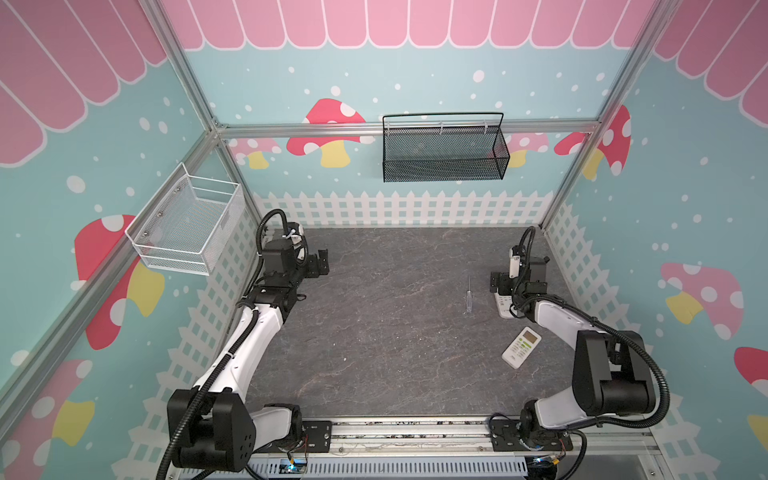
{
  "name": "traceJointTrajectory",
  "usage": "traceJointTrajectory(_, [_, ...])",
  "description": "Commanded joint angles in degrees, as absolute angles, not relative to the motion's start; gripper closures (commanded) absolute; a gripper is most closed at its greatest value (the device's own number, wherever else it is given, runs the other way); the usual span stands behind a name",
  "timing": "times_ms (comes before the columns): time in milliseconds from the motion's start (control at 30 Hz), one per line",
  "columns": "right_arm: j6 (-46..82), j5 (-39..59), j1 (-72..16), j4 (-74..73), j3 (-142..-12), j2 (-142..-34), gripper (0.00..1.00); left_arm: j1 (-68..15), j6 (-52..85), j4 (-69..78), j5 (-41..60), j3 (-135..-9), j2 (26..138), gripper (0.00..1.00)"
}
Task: Unload the batteries from the remote control
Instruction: 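Grasp the white remote with the right gripper and lift it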
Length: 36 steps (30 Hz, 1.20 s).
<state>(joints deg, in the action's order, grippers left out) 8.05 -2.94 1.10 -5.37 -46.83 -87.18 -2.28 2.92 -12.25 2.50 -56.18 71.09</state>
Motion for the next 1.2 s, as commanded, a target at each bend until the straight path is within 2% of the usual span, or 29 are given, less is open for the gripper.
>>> traceJointTrajectory(0, [7.84,-0.7,2.38,4.58,-47.92,-88.4,0.01,-1.52,4.1,-20.94,11.17,-53.85,70.54,0.01])
traceJointTrajectory(233, [7.34,4.68,3.32,5.48,-45.49,-91.9,0.02,0.17,3.16,-18.78,15.5,-52.04,69.86,0.01])
traceJointTrajectory(333, [6.5,5.79,3.34,5.84,-45.18,-94.07,0.09,0.56,2.83,-18.87,15.94,-52.89,70.51,0.01])
traceJointTrajectory(667, [5.65,3.13,3.69,5.2,-45.28,-96.62,0.13,1.57,1.41,-19.53,18.89,-53.68,71.54,0.01])
traceJointTrajectory(767, [5.41,3.11,3.7,4.84,-44.93,-97.16,0.17,2.19,1.32,-19.97,18.71,-53.96,71.76,0.01])
traceJointTrajectory(900, [4.18,2.86,3.69,4.48,-45.63,-97.56,0.29,2.13,-0.6,-20.32,18.63,-54.76,72.12,0.0])
traceJointTrajectory(1100, [3.26,4.7,3.69,5.8,-48.41,-97.92,0.44,2.03,-6.66,-24.44,18.33,-59.41,72.54,0.01])
traceJointTrajectory(1167, [3.43,5.23,3.69,6.83,-49.82,-97.46,0.46,1.42,-9.79,-27.2,18.59,-62.71,73.02,0.01])
